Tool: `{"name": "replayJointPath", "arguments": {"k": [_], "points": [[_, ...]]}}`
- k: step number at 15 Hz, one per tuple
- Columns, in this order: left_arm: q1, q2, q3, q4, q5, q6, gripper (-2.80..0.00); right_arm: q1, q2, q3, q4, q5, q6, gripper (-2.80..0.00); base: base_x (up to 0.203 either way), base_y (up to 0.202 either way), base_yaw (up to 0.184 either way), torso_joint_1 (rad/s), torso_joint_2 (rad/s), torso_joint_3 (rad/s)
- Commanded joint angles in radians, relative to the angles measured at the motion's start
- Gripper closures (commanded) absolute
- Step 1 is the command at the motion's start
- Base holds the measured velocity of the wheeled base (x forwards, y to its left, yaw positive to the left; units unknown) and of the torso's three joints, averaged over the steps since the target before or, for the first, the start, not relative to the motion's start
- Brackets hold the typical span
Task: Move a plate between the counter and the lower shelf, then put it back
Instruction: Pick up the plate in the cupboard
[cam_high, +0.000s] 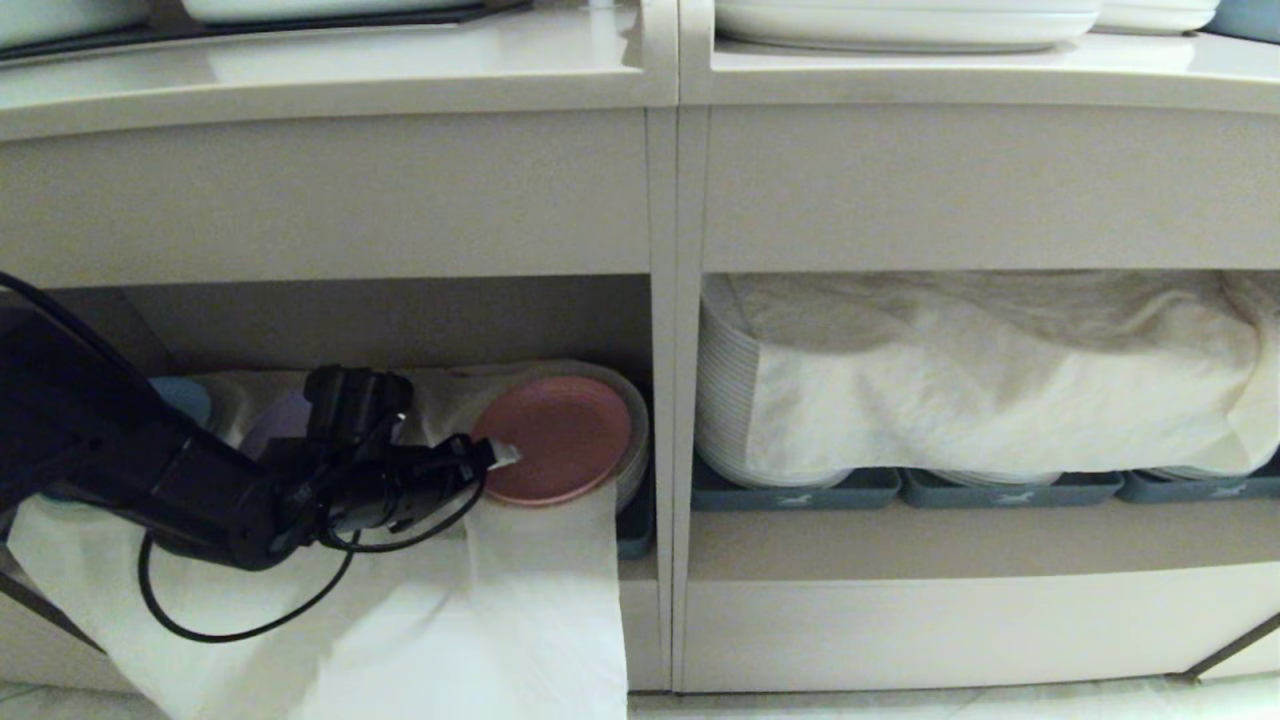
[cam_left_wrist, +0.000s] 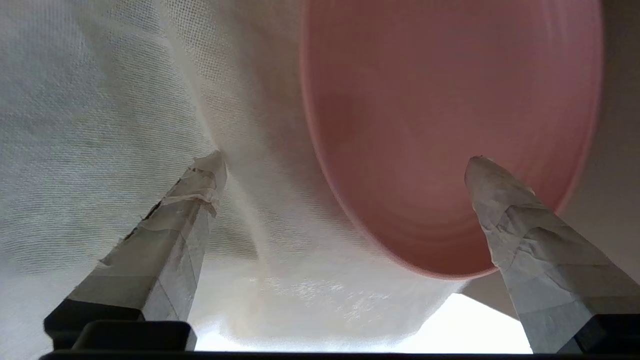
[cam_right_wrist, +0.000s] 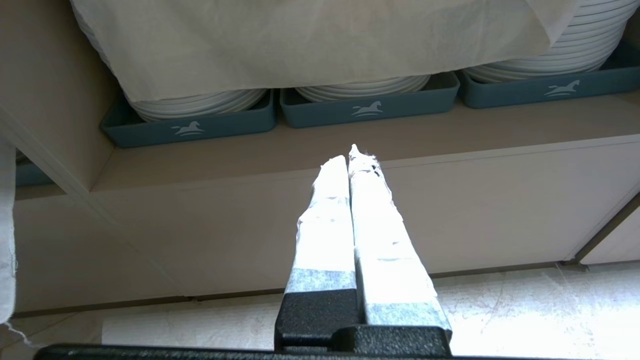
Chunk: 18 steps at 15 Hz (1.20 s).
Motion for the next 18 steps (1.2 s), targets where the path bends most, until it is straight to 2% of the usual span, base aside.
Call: {"name": "replayJointPath", "arguments": {"k": [1,18], "points": [[0.005,0.008,0.002,-0.004,0.0,0.033,-2.8,0.0,0.0,0.0,0.0,0.0,0.0,0.0,0.0,0.0,0.0,0.0,0.0,0.0],[0.004,0.064,-0.068,-0.005,0.016,0.036,-2.8,0.0,0.0,0.0,0.0,0.0,0.0,0.0,0.0,0.0,0.0,0.0,0.0,0.0]]}}
